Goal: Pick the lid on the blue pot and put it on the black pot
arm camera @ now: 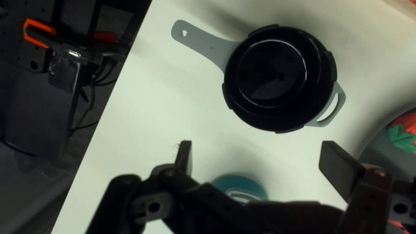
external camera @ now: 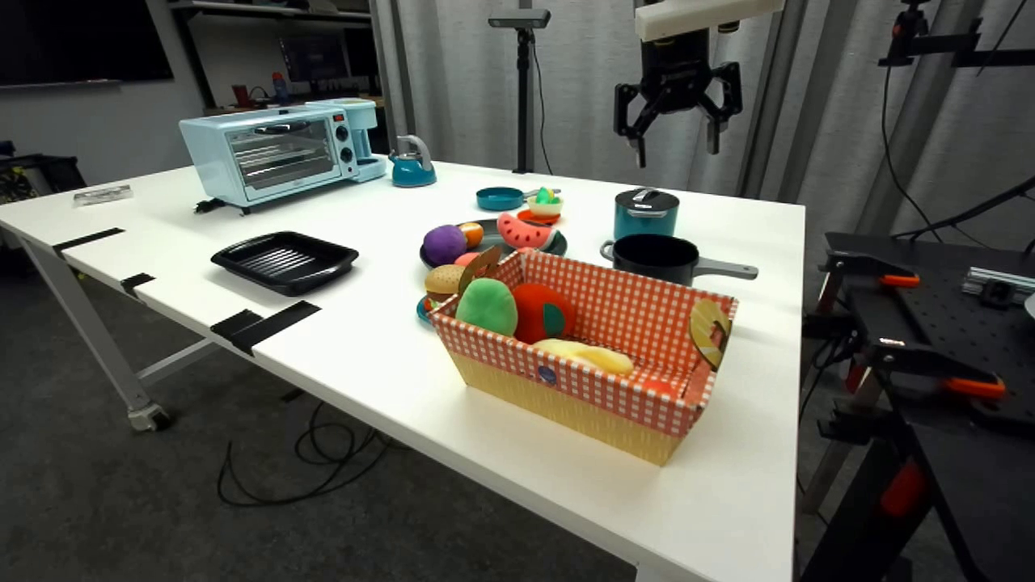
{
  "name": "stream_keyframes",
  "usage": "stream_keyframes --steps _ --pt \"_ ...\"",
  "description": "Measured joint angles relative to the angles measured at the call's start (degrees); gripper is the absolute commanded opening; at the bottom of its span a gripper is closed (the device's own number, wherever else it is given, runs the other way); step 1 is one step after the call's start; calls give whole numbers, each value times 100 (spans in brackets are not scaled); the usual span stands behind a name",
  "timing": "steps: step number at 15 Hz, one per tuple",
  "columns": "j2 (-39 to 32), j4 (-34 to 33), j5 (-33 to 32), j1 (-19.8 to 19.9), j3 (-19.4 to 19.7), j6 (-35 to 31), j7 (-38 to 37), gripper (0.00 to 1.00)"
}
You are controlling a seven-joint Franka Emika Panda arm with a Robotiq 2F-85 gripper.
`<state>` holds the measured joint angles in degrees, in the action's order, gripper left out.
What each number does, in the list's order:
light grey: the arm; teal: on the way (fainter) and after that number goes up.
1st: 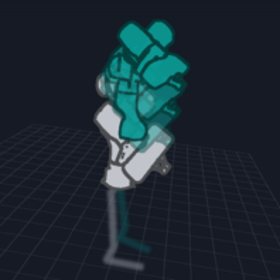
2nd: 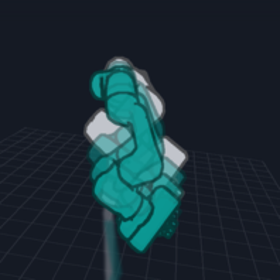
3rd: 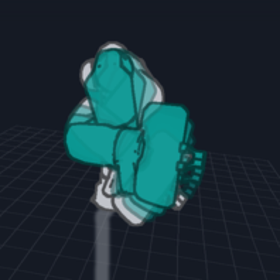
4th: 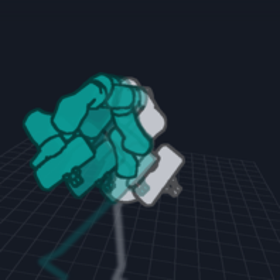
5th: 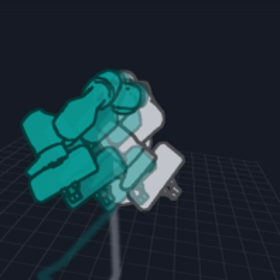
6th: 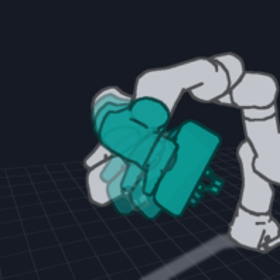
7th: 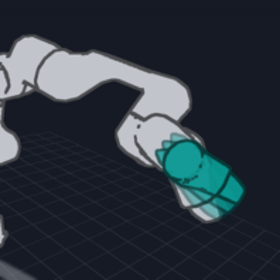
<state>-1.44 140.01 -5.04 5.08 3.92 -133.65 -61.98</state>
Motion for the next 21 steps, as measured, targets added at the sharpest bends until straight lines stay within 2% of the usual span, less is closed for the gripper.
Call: stream_keyframes --steps 9,21 --pt "-901 -661 -494 -5 446 -224 -1343 100" --pt "-1132 -832 -430 -34 493 -218 -1476 100"
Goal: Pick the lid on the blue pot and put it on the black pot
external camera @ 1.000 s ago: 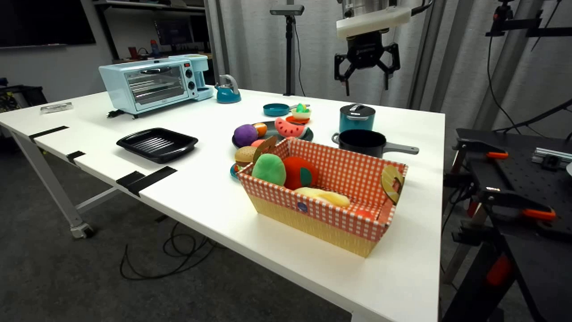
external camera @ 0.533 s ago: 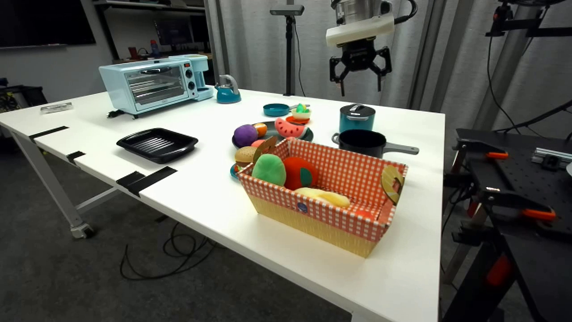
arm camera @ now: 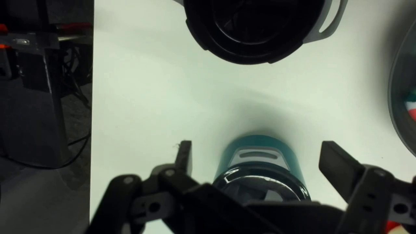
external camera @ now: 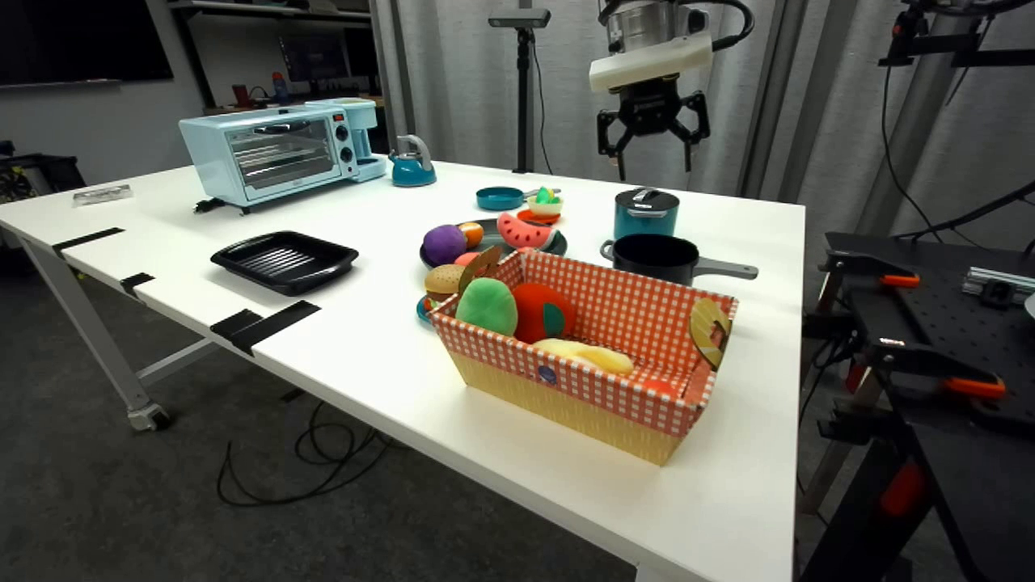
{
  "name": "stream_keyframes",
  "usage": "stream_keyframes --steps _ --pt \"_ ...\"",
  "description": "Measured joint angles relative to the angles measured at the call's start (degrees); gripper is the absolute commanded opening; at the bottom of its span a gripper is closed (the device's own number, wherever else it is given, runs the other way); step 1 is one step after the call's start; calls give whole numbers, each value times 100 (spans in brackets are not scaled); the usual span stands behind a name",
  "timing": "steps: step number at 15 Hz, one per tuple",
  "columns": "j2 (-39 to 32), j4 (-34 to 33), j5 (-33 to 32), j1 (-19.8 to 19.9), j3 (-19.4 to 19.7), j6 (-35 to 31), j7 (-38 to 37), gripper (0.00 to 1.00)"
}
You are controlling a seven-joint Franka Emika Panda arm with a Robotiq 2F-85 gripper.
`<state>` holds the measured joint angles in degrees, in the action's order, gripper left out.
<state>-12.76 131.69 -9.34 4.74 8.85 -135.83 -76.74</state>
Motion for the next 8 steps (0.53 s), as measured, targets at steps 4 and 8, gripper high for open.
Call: stream_keyframes --steps 4,8 --pt "-298 -130 -44 -5 132 -6 -172 100" --pt "-574 -434 -47 -8 347 -10 -465 100"
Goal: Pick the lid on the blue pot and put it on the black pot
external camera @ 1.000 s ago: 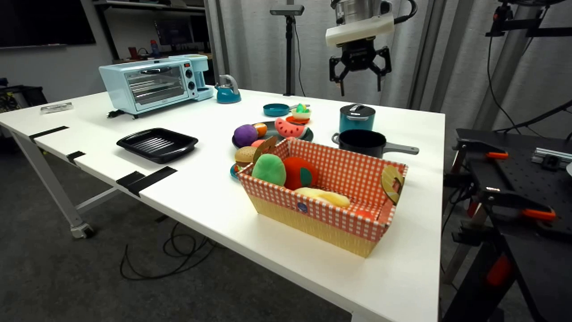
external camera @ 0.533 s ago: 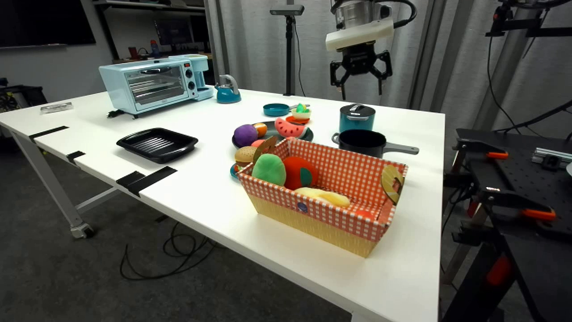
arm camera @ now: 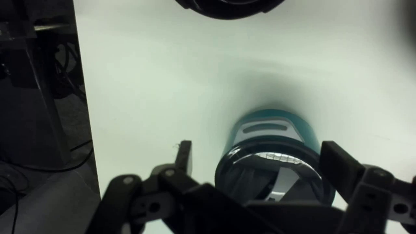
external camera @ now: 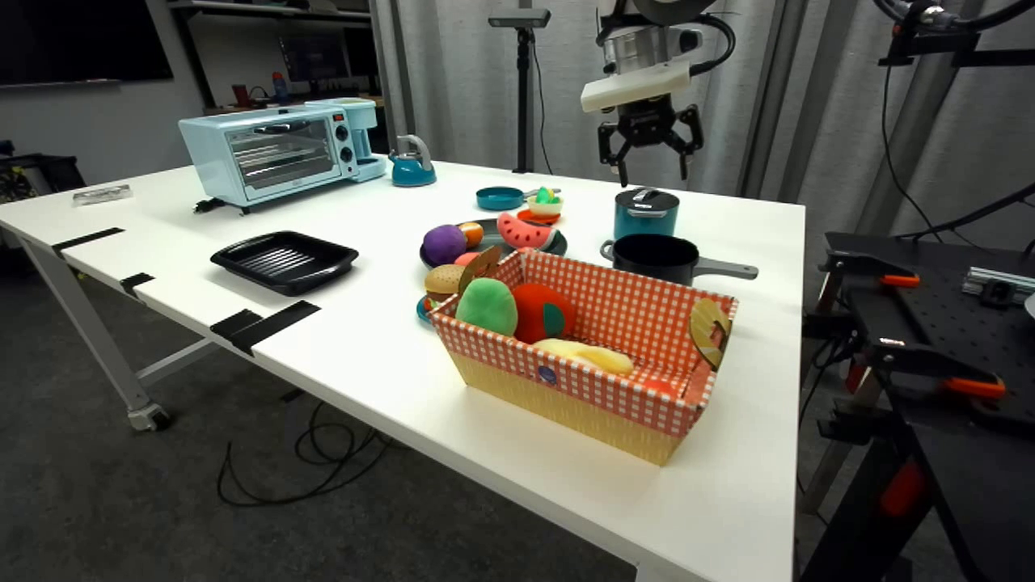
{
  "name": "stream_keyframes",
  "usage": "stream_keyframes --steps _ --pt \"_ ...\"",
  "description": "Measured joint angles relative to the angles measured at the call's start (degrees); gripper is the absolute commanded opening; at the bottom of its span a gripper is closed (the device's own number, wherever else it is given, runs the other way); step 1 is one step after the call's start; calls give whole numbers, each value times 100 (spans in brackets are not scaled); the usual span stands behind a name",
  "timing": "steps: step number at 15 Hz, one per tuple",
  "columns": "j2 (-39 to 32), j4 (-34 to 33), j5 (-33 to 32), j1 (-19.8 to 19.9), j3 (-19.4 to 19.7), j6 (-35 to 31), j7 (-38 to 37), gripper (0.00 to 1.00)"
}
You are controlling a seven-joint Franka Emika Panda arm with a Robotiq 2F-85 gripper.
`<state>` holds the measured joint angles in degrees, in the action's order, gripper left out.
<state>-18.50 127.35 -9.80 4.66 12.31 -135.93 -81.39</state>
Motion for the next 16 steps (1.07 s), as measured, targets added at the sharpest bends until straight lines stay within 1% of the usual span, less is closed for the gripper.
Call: stream_keyframes --steps 4,11,16 --pt "-204 -284 4 -2 156 -1 -476 100" --pt "-664 -543 21 -4 414 -59 -1560 100" --pt "-974 -811 18 -10 495 -74 -2048 100"
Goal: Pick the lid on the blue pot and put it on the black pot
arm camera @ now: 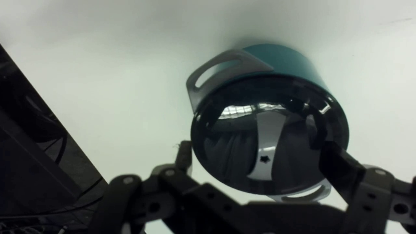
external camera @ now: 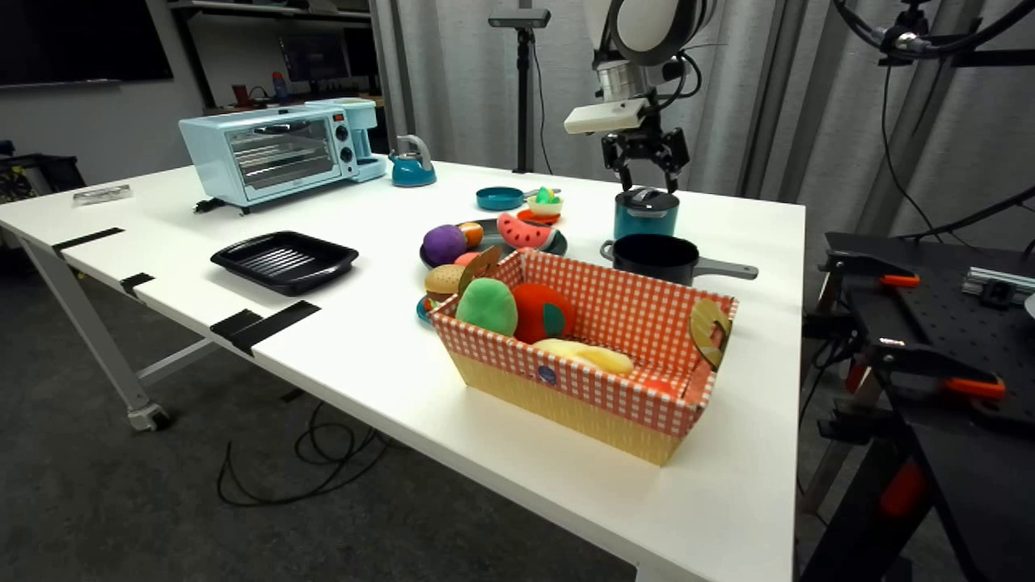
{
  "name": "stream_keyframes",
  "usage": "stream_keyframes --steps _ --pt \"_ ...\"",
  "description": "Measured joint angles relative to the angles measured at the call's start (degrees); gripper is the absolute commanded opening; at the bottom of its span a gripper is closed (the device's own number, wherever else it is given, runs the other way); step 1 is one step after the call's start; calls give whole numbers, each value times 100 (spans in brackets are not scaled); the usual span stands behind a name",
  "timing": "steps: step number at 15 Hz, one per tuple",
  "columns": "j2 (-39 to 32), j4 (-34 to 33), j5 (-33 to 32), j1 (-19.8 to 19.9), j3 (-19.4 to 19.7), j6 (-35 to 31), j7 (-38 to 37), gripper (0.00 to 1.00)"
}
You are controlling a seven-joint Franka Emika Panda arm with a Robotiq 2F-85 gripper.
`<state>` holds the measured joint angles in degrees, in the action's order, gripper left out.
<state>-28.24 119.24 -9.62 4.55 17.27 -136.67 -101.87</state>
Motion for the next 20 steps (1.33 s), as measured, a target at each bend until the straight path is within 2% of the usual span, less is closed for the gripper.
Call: stream_keyframes --steps 8,9,11,12,20 --pt "-321 -298 -2 -43 104 0 -370 99" --pt "-341 -319 -2 -51 113 0 -398 79" --pt "-369 -349 -2 -69 120 0 -423 72" --pt "-381 -362 -2 -77 123 0 -429 65" --pt "-382 -490 -4 -120 148 231 -438 6"
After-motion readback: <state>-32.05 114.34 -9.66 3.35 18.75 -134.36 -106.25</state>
